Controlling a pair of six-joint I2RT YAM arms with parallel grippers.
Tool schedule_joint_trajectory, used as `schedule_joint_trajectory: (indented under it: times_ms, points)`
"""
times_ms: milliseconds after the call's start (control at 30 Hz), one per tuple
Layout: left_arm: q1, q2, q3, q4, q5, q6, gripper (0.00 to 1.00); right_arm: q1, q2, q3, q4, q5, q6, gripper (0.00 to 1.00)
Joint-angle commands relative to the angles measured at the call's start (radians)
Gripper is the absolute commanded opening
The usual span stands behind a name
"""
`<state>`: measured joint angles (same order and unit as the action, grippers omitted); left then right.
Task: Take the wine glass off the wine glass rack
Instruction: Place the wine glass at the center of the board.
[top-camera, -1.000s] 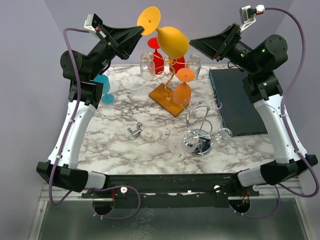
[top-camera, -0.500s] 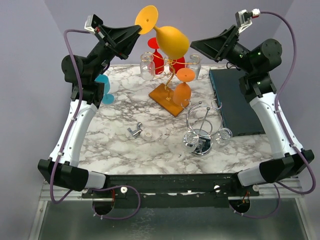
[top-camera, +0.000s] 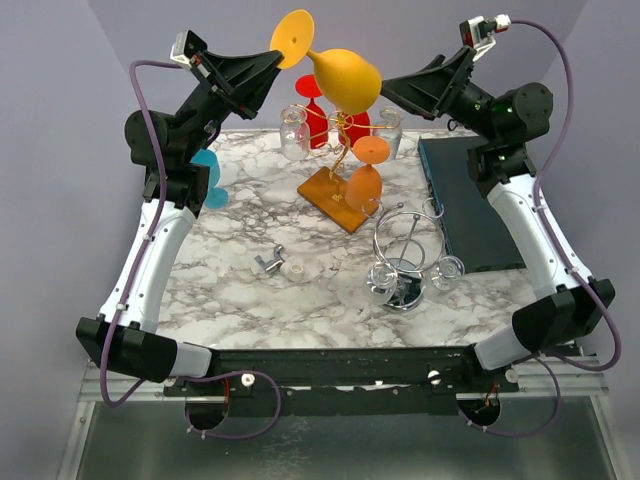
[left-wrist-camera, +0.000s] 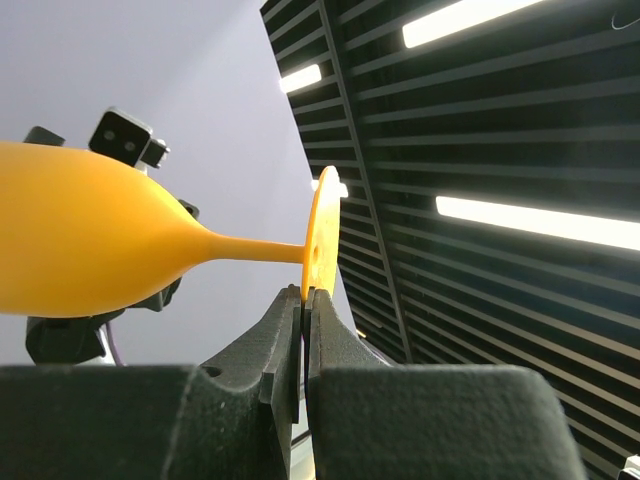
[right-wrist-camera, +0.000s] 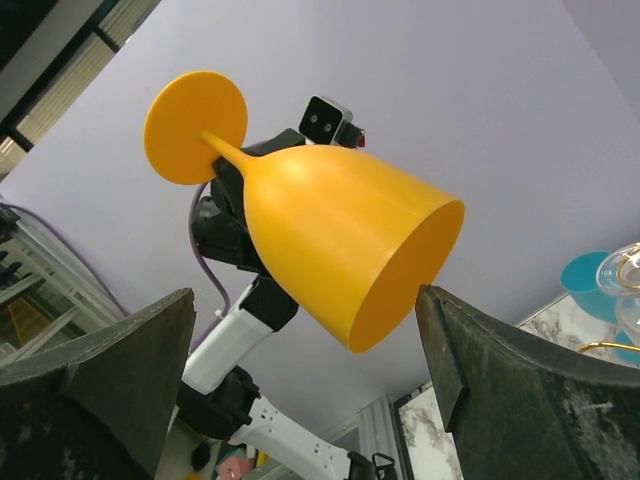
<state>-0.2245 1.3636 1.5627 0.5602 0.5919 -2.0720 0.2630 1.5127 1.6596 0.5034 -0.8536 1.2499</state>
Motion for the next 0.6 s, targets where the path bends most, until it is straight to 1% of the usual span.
schedule_joint_trajectory:
  times_ms: [0, 167, 400, 567]
  points:
    - [0.002, -0.015, 0.000, 0.062, -0.020, -0.039, 0.00, 0.014, 0.035, 0.027, 0.119, -0.046, 0.079, 0.98]
    - [0.002, -0.011, -0.019, 0.083, -0.020, -0.048, 0.00, 0.051, 0.066, 0.043, 0.173, -0.061, 0.124, 0.94]
    - [-0.003, -0.009, -0.036, 0.142, -0.033, -0.065, 0.00, 0.062, 0.068, -0.007, 0.334, -0.052, 0.224, 0.79]
    - [-0.019, -0.002, -0.055, 0.179, -0.040, -0.074, 0.00, 0.072, 0.092, -0.008, 0.440, -0.034, 0.306, 0.72]
